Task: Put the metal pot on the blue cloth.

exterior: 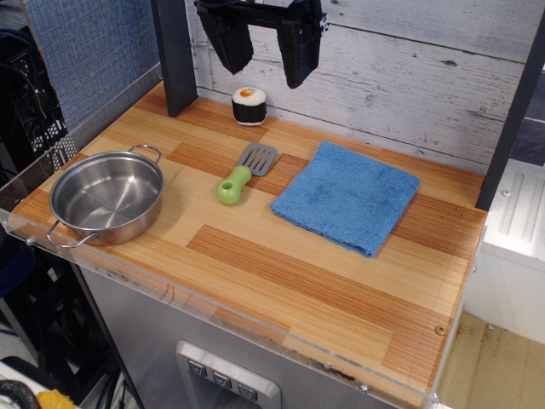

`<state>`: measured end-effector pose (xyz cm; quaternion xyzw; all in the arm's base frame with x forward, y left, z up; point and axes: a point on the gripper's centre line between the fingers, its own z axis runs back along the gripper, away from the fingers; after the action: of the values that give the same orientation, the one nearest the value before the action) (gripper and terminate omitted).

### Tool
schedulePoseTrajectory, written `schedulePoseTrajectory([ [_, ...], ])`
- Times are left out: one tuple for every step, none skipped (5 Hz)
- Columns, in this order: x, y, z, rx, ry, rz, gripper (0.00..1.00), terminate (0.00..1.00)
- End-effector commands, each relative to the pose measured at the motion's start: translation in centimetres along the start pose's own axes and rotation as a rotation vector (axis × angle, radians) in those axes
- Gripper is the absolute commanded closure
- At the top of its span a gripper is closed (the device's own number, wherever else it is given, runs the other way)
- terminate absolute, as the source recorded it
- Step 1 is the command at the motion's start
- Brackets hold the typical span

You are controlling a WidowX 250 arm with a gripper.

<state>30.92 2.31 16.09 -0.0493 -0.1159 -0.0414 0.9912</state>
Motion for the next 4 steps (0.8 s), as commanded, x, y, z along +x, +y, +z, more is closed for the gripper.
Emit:
schedulePoseTrajectory([
  [0.0,0.0,0.0,0.000,0.000,0.000,0.00,0.00],
  [-3.9,3.7,-1.5,0.052,0.026,0.053,0.00,0.00],
  [-6.2,5.7,-2.4,0.088,0.009,0.076,0.00,0.00],
  [-8.0,8.5,-2.7,0.107,-0.031,0.044,0.00,0.00],
])
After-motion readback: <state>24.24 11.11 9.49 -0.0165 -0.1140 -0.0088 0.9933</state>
